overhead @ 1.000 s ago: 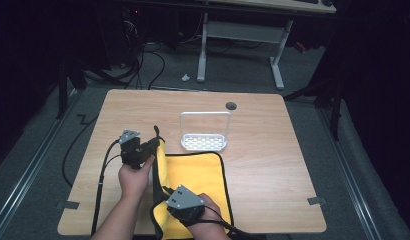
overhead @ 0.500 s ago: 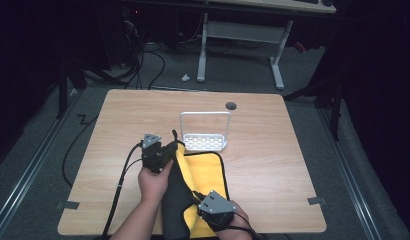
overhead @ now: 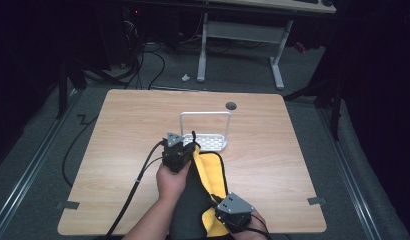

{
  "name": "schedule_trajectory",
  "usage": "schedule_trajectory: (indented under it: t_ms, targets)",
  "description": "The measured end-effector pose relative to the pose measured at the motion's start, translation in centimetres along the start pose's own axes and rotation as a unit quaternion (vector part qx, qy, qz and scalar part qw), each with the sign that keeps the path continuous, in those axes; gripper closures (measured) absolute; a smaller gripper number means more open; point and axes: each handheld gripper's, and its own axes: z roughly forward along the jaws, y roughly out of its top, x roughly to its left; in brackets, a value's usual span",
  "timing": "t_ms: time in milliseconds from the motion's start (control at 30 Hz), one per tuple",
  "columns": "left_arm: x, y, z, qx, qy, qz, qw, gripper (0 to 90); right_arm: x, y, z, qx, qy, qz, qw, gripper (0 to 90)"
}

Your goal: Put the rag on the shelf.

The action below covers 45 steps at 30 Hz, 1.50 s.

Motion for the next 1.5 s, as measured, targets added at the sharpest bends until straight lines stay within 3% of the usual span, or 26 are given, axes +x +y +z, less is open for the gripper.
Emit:
schedule_trajectory:
  t_ms: [133,367,433,533,633,733,800,1000,1267,1400,1500]
  targets:
    - [-0.9,0.2,1.0,0.010,-0.005,0.006,0.9999,84.1,-0.5,-0.8,-0.3,0.009,-0.005,-0.002,0.9999,82.3]
    - [-2.1,-0.4,3.0,0.022,-0.015,0.007,0.9996,80.0,-1.6,-1.8,-0.9,0.021,-0.005,0.023,0.9995,79.6]
    - [-2.3,-0.5,3.4,0.021,-0.029,0.002,0.9994,77.6,-2.0,-2.0,-1.0,0.021,-0.006,0.032,0.9993,78.7]
    - [-2.7,-0.5,3.8,0.023,-0.057,0.001,0.9981,67.3,-3.0,-2.3,-1.5,0.019,-0.019,0.054,0.9982,67.7]
    - [-2.9,-0.5,3.8,0.017,-0.074,-0.003,0.9971,62.3,-3.7,-2.6,-2.3,0.005,-0.039,0.065,0.9971,65.4]
    - [-3.0,-0.6,3.4,0.022,-0.081,0.008,0.9965,59.0,-4.2,-2.8,-2.5,0.001,-0.046,0.074,0.9962,65.2]
    - [-2.9,-1.0,2.8,0.027,-0.077,0.024,0.9964,58.2,-4.3,-2.9,-2.3,0.004,-0.047,0.076,0.9960,63.6]
    - [-2.0,-2.1,0.9,0.034,-0.080,0.039,0.9954,58.1,-4.2,-3.1,-1.6,0.012,-0.044,0.071,0.9965,63.6]
    - [-0.1,-4.0,-2.4,0.037,-0.067,0.058,0.9954,59.5,-4.2,-3.2,-1.2,0.018,-0.045,0.074,0.9961,63.5]
    - [0.5,-5.6,-4.8,0.059,-0.095,0.063,0.9918,60.7,-4.3,-3.3,-1.1,0.019,-0.045,0.077,0.9958,63.5]
    - [0.5,-7.4,-6.6,0.069,-0.093,0.083,0.9898,63.2,-4.4,-3.4,-1.1,0.020,-0.042,0.076,0.9961,64.6]
